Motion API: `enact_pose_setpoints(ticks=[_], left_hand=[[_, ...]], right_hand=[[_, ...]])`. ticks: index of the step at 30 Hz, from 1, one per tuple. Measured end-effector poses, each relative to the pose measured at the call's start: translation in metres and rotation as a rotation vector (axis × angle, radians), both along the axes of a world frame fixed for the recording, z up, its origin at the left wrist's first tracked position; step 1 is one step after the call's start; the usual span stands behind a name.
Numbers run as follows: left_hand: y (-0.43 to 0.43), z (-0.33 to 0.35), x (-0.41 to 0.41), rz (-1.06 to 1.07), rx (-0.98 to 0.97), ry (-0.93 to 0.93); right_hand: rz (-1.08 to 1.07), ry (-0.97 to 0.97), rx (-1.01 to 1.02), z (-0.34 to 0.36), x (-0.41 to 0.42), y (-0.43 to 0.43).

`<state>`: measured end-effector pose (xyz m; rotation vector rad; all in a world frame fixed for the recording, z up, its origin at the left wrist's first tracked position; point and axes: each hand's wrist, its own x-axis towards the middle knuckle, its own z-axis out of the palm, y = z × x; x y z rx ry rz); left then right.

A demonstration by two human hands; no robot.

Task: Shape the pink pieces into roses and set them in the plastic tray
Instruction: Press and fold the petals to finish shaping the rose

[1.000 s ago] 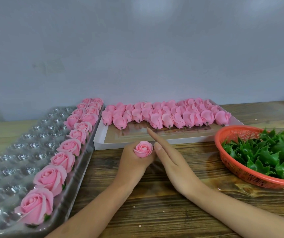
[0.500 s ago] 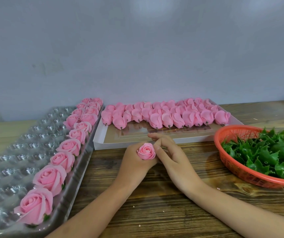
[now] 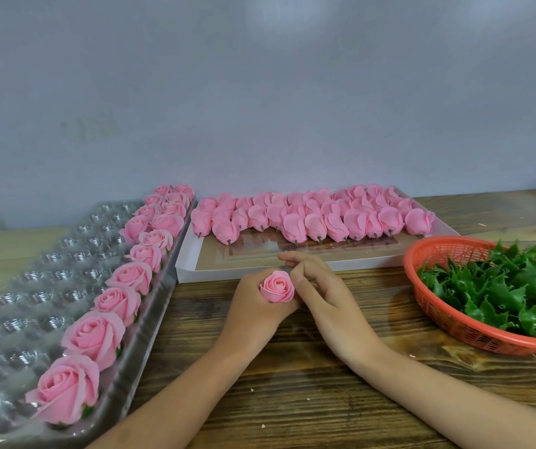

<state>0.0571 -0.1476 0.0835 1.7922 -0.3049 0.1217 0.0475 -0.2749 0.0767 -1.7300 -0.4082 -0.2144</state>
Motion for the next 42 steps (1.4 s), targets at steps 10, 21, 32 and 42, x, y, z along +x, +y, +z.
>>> enact_pose_setpoints(ticks=[10,21,32,42], left_hand=[[0.0,0.001,0.0,0.002,0.037,-0.011],[0.001,-0.001,0.002,-0.016,0.077,0.025],[0.001,-0.003,0.003,-0.012,0.103,0.048],[0.0,-0.001,0.002,-0.02,0.066,-0.003]], right_hand=[[-0.018,-0.024,-0.017,0.0,0.0,0.0],[-0.104,-0.104,-0.172,-0.004,0.0,-0.001],[-0.168,-0.337,-0.172,0.003,-0.005,-0.003],[-0.09,-0.33,-0.166,0.007,-0.01,-0.001]])
